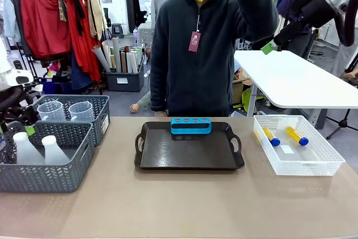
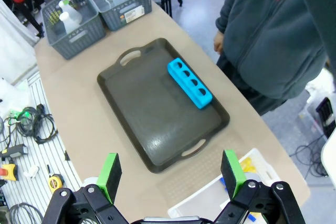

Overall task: Prepare the laboratory tools.
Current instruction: Pick up one Small flask and place it on the Handle tray.

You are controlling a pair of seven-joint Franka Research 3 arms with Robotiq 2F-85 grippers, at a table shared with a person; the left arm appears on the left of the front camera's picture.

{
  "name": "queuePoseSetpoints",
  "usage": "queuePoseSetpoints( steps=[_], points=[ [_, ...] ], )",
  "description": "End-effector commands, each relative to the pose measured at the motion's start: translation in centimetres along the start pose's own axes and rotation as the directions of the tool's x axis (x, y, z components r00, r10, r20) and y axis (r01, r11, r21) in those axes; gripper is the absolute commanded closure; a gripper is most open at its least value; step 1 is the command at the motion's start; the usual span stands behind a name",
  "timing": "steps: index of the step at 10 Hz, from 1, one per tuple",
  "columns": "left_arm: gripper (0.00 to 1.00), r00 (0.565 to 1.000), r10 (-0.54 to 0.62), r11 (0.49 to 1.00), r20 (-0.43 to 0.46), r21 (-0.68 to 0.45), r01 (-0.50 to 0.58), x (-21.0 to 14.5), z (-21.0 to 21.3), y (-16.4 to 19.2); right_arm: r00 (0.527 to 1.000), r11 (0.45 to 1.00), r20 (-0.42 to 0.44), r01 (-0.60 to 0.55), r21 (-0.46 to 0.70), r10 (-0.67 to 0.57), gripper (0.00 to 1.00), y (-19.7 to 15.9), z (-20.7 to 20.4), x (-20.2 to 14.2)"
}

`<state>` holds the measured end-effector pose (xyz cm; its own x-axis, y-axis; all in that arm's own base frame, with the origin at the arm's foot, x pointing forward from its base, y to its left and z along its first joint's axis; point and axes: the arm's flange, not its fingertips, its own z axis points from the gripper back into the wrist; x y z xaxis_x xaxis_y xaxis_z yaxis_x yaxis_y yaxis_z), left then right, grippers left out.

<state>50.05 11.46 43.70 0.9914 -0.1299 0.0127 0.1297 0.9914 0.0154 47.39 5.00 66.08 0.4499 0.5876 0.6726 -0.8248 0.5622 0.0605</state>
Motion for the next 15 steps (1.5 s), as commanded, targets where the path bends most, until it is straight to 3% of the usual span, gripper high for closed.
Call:
queuePoseSetpoints(
  steps=[1, 7, 8, 12, 13, 15],
  points=[
    [0.0, 0.999, 0.036, 0.999, -0.003, -0.007, -0.036, -0.9, -0.6, -0.1, 1.0, 1.0, 0.002, -0.004, 0.0, 0.004, 0.0, 0.1, 0.2, 0.0],
    [0.0, 0.997, 0.064, 0.998, 0.047, -0.022, -0.063, -1.8, -1.4, -0.6, 1.0, 1.0, 0.002, -0.004, 0.0, 0.004, 0.0, 0.1, 0.2, 0.0],
    [0.11, 0.997, 0.058, 0.998, 0.052, 0.0, -0.058, -1.8, -1.6, -0.7, 1.0, 1.0, 0.002, -0.004, 0.0, 0.004, 0.0, 0.1, 0.2, 0.0],
    [0.91, 0.998, 0.042, 0.999, 0.054, 0.018, -0.043, -1.7, -1.6, -0.9, 1.0, 1.0, 0.002, -0.004, 0.0, 0.004, 0.0, 0.1, 0.2, 0.0],
    [1.0, 0.998, 0.04, 0.999, 0.056, 0.021, -0.041, -1.7, -1.6, -1.0, 1.0, 1.0, 0.002, -0.004, 0.0, 0.004, 0.0, 0.1, 0.2, 0.0],
    [1.0, 0.998, 0.038, 0.999, 0.055, 0.018, -0.039, -1.6, -1.6, -0.9, 1.0, 1.0, 0.002, -0.004, 0.0, 0.004, 0.0, 0.1, 0.2, 0.0]
  ],
)
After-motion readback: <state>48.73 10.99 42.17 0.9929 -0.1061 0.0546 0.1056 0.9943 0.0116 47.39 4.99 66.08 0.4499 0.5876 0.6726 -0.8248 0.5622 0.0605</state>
